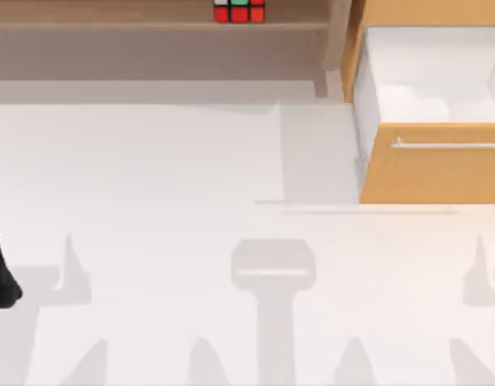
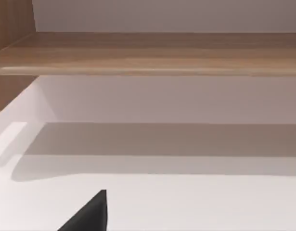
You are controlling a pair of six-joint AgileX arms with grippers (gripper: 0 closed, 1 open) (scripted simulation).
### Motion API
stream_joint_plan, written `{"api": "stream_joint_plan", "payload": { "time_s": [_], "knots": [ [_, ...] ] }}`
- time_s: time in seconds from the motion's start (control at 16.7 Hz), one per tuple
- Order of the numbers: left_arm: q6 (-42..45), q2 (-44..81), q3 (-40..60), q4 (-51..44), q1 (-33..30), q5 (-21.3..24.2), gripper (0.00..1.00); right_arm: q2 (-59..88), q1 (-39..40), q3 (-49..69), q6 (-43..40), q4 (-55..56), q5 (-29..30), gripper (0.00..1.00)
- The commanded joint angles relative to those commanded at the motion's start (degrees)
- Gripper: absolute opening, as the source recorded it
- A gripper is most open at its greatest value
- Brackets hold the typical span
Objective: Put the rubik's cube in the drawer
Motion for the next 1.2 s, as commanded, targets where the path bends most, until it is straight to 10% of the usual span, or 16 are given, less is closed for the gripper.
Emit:
{"api": "stream_joint_plan", "payload": {
  "time_s": [0.48, 1.2],
  "knots": [
    [0.0, 0.0, 0.0, 0.0, 0.0, 0.0, 1.0, 10.8, 3.6, 6.9, -0.1, 3.2, 3.5, 1.0],
    [0.0, 0.0, 0.0, 0.0, 0.0, 0.0, 1.0, 67.4, 22.7, 44.5, 0.3, 22.1, 22.6, 1.0]
  ]
}}
